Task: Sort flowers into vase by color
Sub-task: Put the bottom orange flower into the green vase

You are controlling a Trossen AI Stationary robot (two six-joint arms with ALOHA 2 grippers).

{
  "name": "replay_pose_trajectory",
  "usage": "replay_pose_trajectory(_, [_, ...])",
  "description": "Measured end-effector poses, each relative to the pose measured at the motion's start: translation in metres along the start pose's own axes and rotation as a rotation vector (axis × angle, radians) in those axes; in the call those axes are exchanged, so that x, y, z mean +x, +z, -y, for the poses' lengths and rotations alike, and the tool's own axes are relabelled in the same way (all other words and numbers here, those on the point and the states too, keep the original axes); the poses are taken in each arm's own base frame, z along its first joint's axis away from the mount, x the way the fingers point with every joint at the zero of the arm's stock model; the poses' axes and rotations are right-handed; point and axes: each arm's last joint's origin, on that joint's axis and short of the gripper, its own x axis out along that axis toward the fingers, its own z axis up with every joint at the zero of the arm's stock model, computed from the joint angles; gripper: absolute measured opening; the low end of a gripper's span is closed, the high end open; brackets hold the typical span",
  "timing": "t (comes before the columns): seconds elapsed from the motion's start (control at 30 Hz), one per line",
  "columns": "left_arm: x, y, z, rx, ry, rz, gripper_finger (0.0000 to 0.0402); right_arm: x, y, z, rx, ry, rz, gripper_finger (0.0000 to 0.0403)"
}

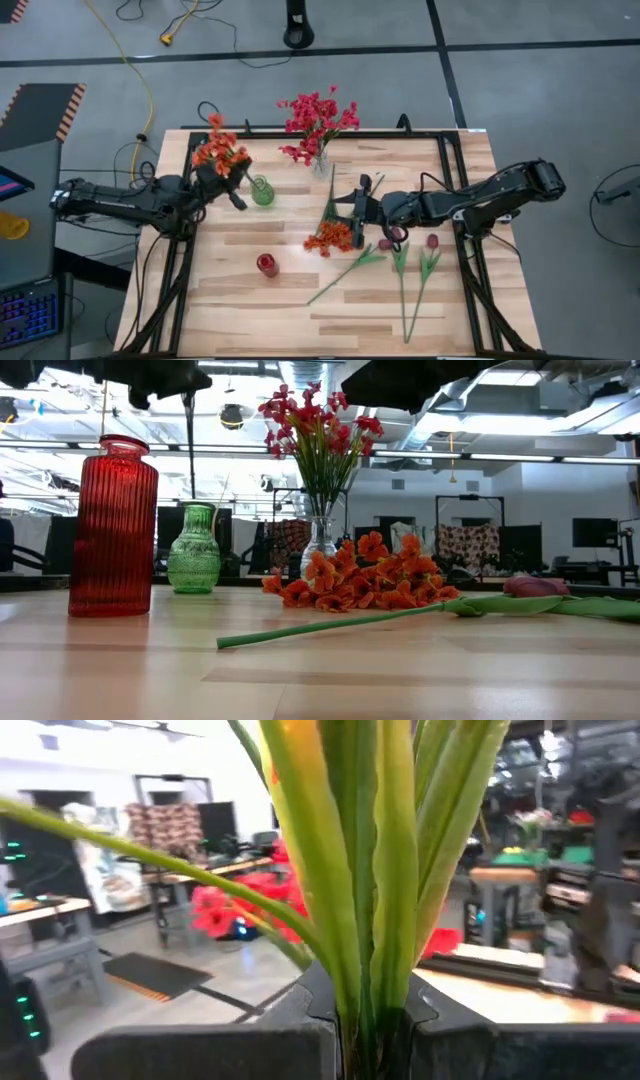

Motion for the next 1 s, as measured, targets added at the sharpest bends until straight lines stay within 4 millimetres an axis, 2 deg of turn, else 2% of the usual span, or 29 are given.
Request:
replay_pose_trajectory(0.23, [0.004,-0.006,-0.013,-0.003,0.085,0.018,0.0014,0.002,-0.001,0.005,0.005,-0.017,-0.004,0.0202])
replay_pose_trajectory(0.33, [0.009,-0.010,-0.015,-0.011,0.069,0.012,0.0014,0.002,-0.001,0.007,0.005,-0.022,-0.009,0.0202])
replay_pose_trajectory(0.7, [0.033,-0.037,-0.008,-0.005,0.083,-0.126,0.0014,0.003,-0.009,0.011,0.035,-0.033,-0.081,0.0202])
replay_pose_trajectory(1.0, [0.038,-0.045,-0.005,-0.053,0.089,-0.166,0.0014,0.003,-0.011,0.011,0.026,-0.032,-0.104,0.0202])
